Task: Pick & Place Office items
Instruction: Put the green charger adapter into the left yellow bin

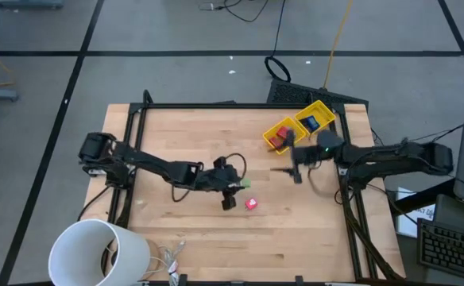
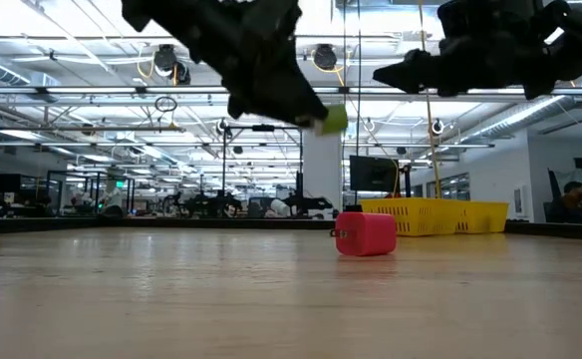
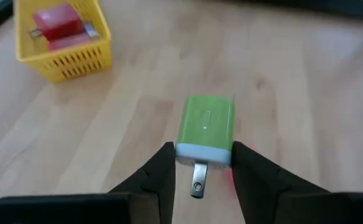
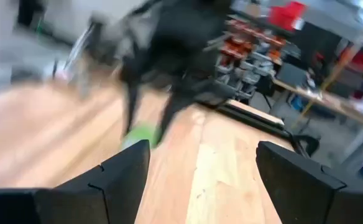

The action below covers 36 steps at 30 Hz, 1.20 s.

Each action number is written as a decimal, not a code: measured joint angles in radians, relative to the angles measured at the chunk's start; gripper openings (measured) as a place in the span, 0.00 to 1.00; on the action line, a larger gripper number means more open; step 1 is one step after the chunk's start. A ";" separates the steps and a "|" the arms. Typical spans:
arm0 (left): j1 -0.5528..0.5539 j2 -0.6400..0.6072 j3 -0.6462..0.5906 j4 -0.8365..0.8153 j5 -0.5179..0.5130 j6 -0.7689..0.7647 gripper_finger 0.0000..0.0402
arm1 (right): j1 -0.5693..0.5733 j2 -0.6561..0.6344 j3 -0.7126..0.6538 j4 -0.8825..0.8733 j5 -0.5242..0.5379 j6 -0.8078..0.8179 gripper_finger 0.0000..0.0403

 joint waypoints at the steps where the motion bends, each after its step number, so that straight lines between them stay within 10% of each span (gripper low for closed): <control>1: 0.001 -0.017 0.000 -0.001 0.000 -0.025 0.32 | 0.037 0.027 0.000 0.007 0.029 -0.069 0.70; 11: -0.011 -0.111 0.000 0.018 0.006 -0.081 0.32 | 0.312 0.230 0.022 0.192 0.469 -0.471 0.70; 26: -0.002 -0.094 0.000 0.057 0.060 -0.083 0.32 | 0.418 0.480 0.094 0.478 0.544 -0.561 0.68; 36: -0.001 -0.094 0.000 0.058 0.058 -0.082 0.35 | 0.423 0.530 0.131 0.476 0.543 -0.595 0.50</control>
